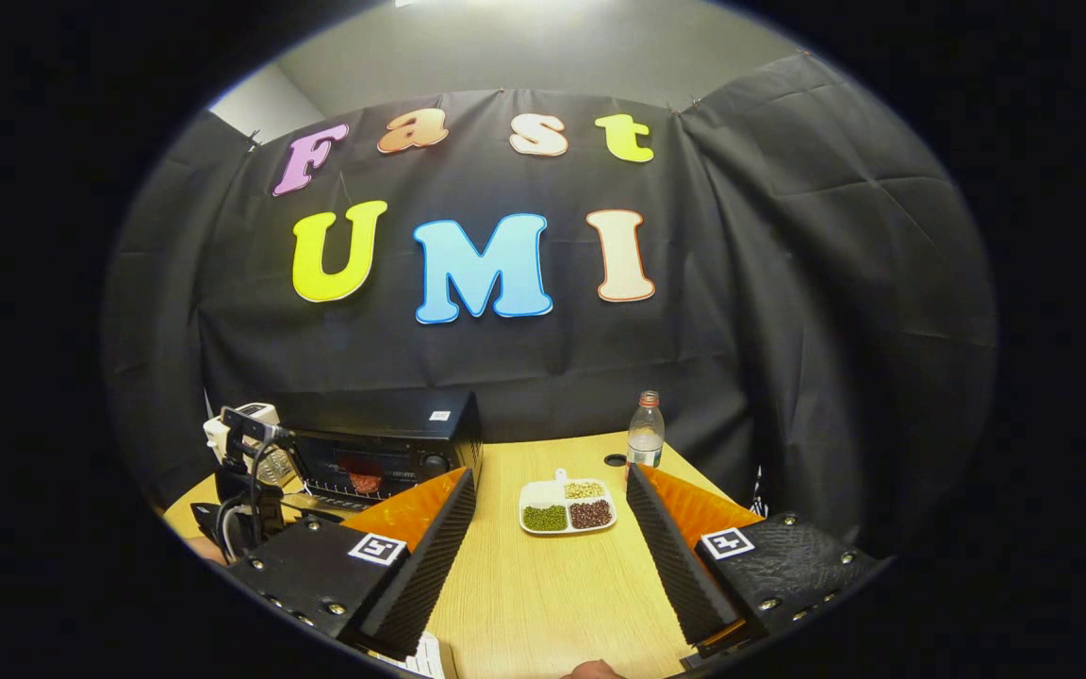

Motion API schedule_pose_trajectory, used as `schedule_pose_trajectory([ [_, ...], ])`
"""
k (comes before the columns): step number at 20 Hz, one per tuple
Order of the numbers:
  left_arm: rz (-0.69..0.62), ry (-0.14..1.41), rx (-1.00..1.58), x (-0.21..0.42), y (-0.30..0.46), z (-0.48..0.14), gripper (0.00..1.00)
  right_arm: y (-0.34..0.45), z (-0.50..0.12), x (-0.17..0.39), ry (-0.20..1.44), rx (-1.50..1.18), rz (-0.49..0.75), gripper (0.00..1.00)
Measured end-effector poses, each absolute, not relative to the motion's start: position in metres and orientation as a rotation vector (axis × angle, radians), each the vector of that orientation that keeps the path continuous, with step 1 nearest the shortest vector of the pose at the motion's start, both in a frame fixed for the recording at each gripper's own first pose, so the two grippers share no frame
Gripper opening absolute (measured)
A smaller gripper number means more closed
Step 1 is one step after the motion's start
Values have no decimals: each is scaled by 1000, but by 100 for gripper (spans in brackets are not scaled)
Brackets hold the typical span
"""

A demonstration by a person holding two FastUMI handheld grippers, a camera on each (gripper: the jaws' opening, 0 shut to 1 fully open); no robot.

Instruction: Open the electric oven with the left hand, put the food in, and close the electric oven.

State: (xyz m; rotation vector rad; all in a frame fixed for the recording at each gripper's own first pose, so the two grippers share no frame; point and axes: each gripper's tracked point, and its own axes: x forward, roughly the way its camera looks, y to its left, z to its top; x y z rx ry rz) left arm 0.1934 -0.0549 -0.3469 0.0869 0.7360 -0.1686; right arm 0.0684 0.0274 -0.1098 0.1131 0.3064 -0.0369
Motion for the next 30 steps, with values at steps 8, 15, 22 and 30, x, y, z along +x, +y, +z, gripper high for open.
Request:
schedule_pose_trajectory([
  [8,-173,588,40,251,-60,-293,97,33,-106,82,299,126,-42,98],
  [15,-198,514,51,290,-67,-272,97,37,-93,90,255,113,-56,98],
  [22,-161,295,-6,266,-63,-180,92,35,-71,90,193,124,-15,98],
  [30,-89,133,-42,163,-56,-61,91,15,-38,54,133,76,34,98],
])
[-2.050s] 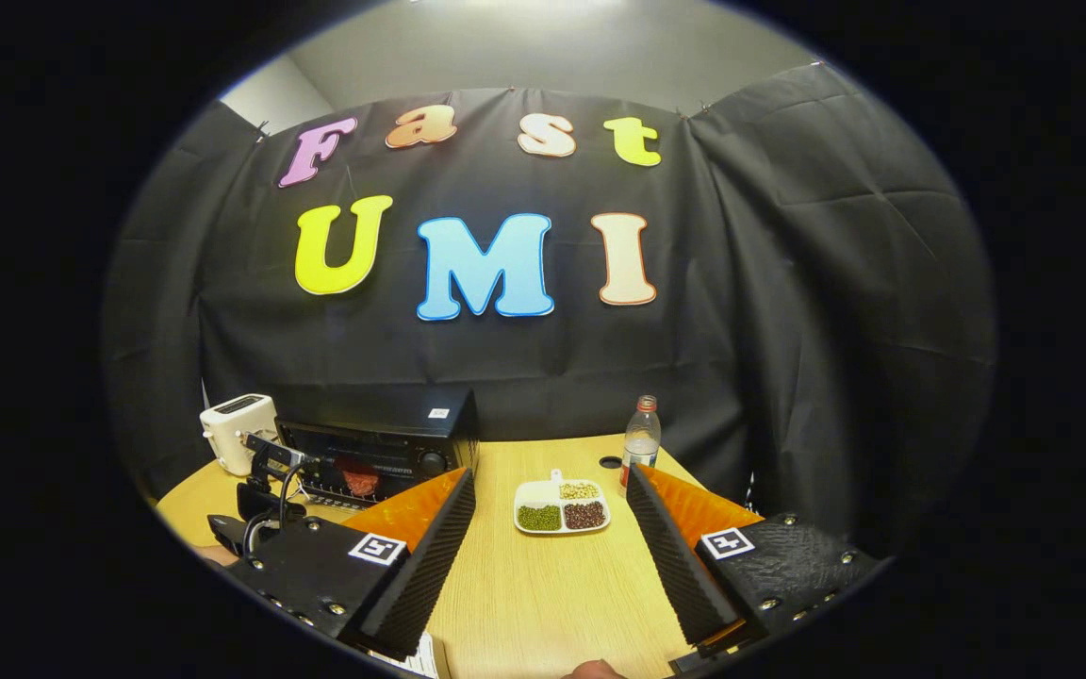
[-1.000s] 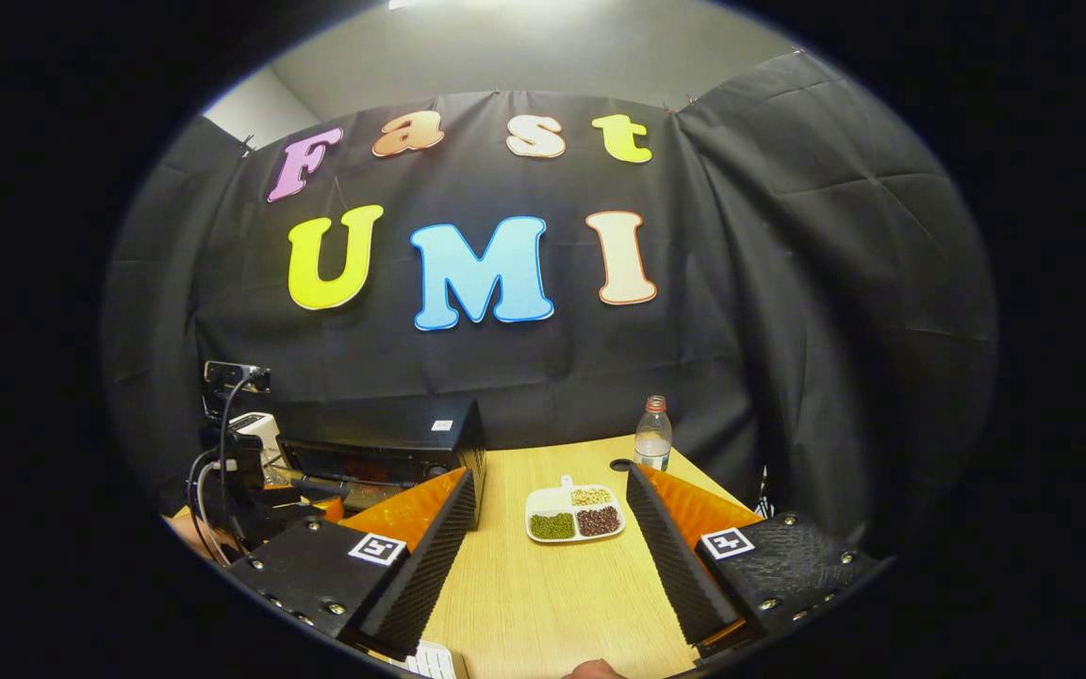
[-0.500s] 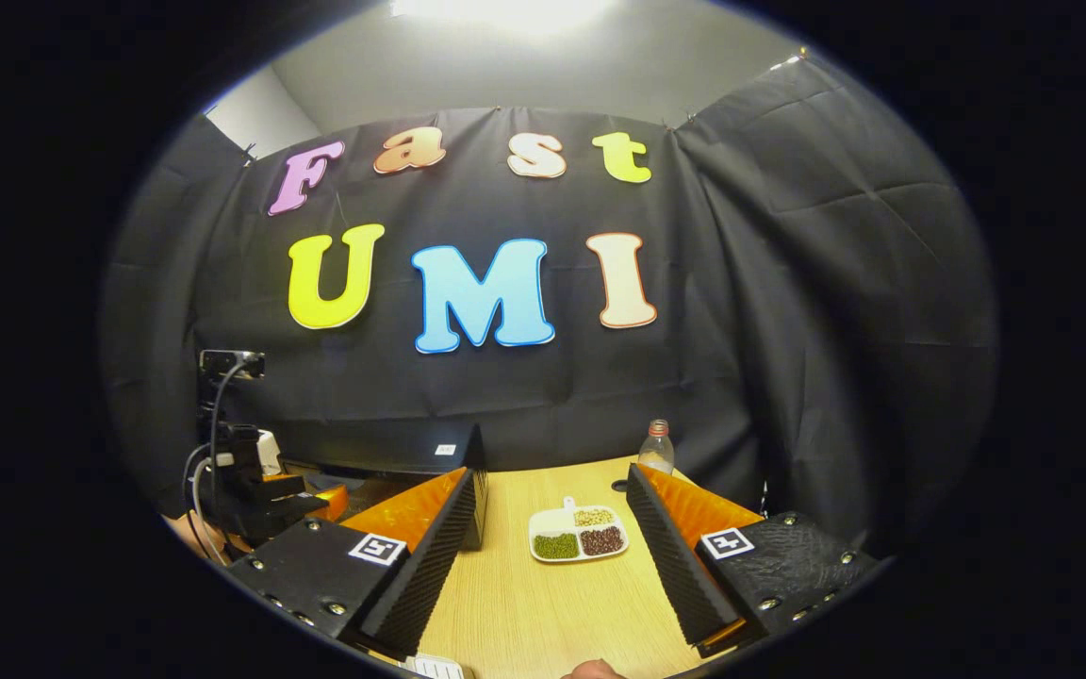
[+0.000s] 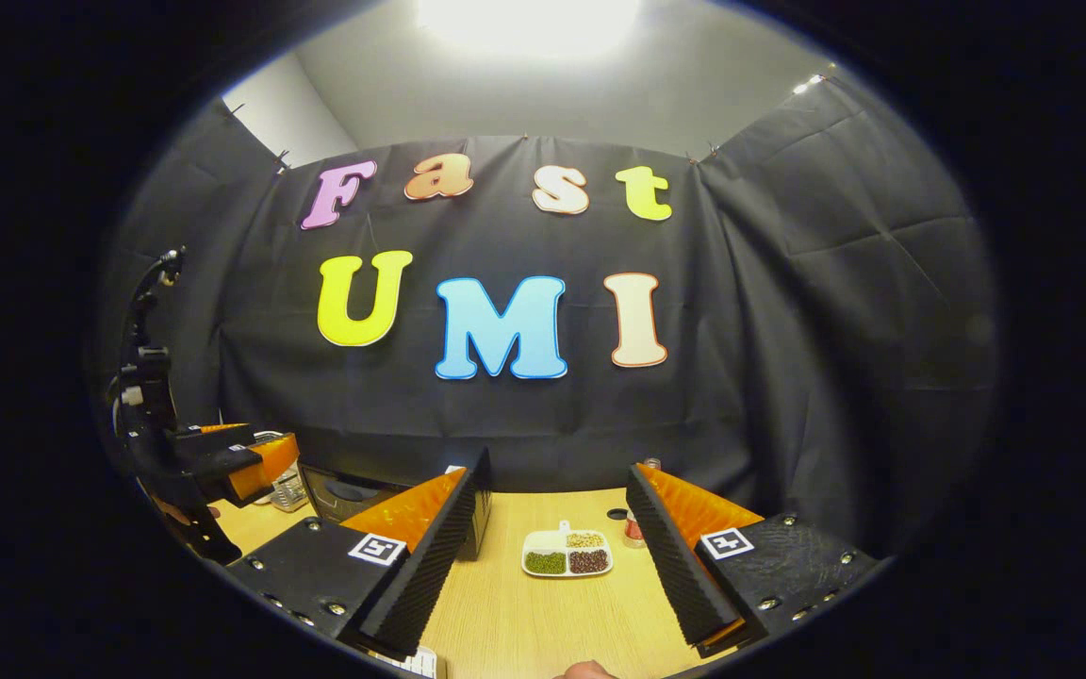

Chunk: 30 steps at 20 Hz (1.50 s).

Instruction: Open the electric oven with the left hand, put the food in, and close the electric oven.

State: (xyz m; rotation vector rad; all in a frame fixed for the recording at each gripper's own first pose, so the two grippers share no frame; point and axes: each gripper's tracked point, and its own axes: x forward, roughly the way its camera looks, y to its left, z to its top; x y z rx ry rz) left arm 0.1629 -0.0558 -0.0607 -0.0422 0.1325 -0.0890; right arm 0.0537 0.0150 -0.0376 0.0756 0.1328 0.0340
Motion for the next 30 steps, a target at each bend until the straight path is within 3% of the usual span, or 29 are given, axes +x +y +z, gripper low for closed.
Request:
schedule_pose_trajectory([
  [1,-72,116,-44,149,-52,-47,100,14,-35,46,132,87,48,98],
  [6,-32,43,-21,86,-38,2,100,9,-21,20,99,87,96,98],
  [7,-26,30,-1,77,-33,10,96,12,-17,15,89,91,106,98],
  [14,-43,25,20,23,-14,21,100,20,-12,-11,84,94,90,98],
  [16,-48,26,11,12,-10,21,96,23,-12,-15,91,95,73,98],
  [19,-51,24,4,4,-2,20,100,33,-10,-23,93,95,79,98],
  [30,-38,3,-10,-5,22,26,100,53,1,-32,66,80,84,98],
])
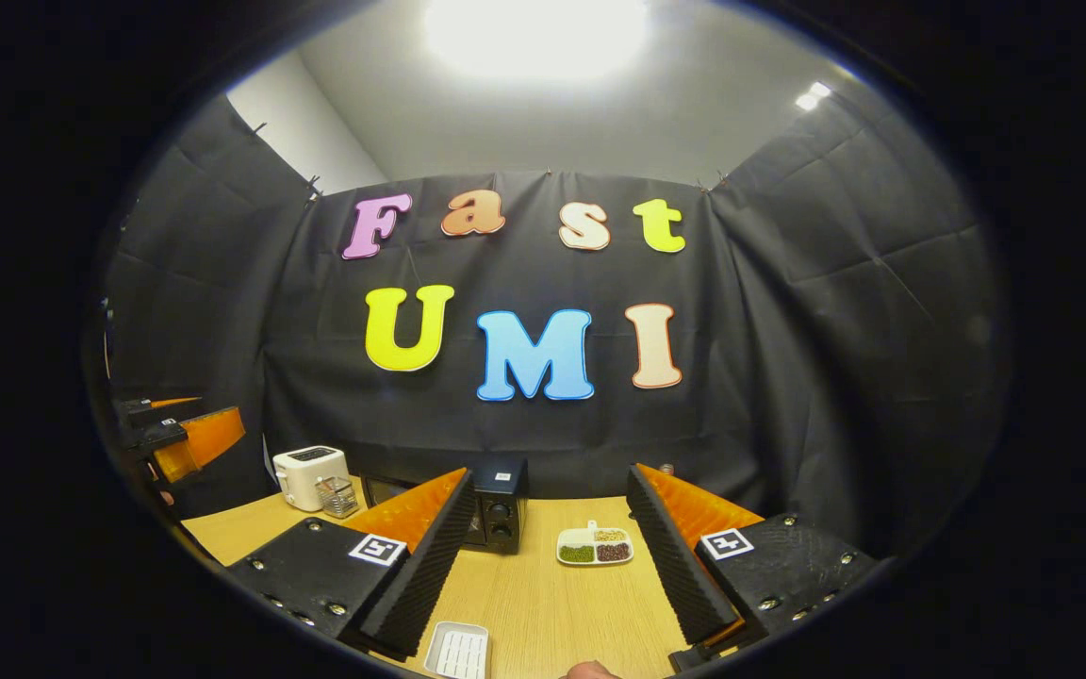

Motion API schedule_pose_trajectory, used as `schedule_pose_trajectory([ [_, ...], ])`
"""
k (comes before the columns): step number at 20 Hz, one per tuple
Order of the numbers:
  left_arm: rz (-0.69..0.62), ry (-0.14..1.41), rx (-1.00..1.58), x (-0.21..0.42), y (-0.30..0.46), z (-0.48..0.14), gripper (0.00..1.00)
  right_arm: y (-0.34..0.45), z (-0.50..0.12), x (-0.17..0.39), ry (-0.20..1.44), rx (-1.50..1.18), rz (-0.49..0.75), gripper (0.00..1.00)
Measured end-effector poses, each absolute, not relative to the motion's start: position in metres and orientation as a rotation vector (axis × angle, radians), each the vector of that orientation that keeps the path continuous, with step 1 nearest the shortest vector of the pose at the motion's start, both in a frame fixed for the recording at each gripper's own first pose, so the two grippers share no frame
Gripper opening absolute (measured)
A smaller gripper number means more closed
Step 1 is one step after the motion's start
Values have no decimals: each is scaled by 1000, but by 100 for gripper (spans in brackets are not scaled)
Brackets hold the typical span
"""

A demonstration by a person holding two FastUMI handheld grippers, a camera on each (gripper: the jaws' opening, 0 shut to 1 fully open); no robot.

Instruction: Open the electric oven with the left hand, put the food in, and close the electric oven.

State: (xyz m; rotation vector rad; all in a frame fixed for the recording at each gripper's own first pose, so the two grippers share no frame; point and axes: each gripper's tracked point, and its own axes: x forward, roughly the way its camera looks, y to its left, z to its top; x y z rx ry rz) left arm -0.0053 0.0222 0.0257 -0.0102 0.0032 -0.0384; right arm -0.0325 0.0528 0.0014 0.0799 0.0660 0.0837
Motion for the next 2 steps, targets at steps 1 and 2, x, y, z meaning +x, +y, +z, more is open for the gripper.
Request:
schedule_pose_trajectory([
  [1,-38,5,-11,-6,24,25,100,55,2,-33,69,79,84,98],
  [2,-35,3,-11,-6,27,24,100,56,1,-34,71,80,85,98],
])
